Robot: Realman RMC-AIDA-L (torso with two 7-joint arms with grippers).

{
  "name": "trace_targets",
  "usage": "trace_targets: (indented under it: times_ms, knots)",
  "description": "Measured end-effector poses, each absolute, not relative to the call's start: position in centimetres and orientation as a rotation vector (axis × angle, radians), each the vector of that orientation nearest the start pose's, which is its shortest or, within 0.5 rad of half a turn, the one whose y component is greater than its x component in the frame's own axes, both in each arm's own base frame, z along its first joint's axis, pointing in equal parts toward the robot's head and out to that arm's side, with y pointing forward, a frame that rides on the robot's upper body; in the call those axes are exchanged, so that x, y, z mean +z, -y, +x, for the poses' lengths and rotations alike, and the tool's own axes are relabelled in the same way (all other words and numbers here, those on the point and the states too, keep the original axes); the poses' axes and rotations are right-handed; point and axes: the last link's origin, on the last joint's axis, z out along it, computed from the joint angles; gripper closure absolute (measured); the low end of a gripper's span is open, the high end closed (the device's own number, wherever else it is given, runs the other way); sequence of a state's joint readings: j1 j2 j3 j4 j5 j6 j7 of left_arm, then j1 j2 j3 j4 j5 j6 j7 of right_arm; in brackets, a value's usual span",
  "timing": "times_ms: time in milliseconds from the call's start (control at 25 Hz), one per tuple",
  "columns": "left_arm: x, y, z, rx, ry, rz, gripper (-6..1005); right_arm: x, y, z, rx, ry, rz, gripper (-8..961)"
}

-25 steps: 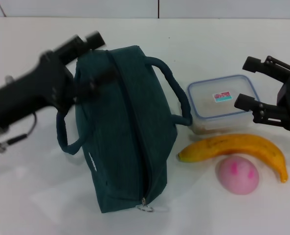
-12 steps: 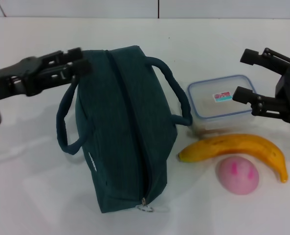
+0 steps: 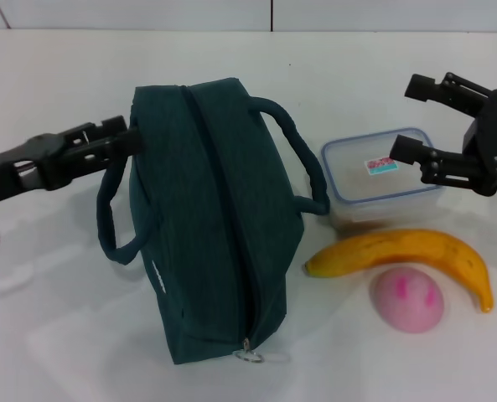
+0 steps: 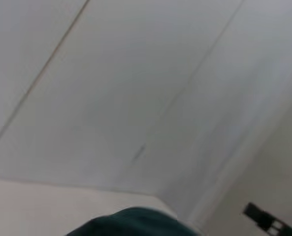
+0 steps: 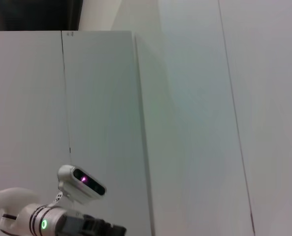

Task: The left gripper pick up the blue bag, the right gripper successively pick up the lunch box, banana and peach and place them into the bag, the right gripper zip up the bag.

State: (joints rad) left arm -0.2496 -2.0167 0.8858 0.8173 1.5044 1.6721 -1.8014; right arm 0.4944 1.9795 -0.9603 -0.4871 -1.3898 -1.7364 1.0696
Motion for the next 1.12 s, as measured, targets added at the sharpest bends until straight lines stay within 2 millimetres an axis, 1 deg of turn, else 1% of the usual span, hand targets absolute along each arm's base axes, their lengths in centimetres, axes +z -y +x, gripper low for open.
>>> trace_targets:
  times_ms: [200, 360, 600, 760, 1000, 1120]
  knots:
    - [5.3, -29.0, -28.0, -1.154, 1.178, -2.379, 154, 2.6, -32.2, 23.3, 1.202, -0.233, -2.565, 83]
    - [4.7, -29.0, -27.4, -1.186, 1.181, -2.375, 154, 2.5, -32.2, 23.4, 1.194, -0.245, -2.562, 84]
    - [4.7, -28.6, -27.0, -1.249, 1.192, -2.363, 153, 2.5, -32.0, 23.9, 1.191, -0.266, -2.551, 84]
    - [4.4, -28.3, -27.1, -1.282, 1.151, -2.34, 153, 2.5, -32.0, 24.0, 1.187, -0.273, -2.547, 83]
    - [2.1, -27.9, -27.2, -1.332, 1.069, -2.34, 154, 2.4, -32.5, 23.9, 1.175, -0.294, -2.545, 84]
    - [1.7, -28.1, -27.2, -1.334, 1.056, -2.339, 153, 2.4, -32.5, 23.8, 1.174, -0.307, -2.55, 84]
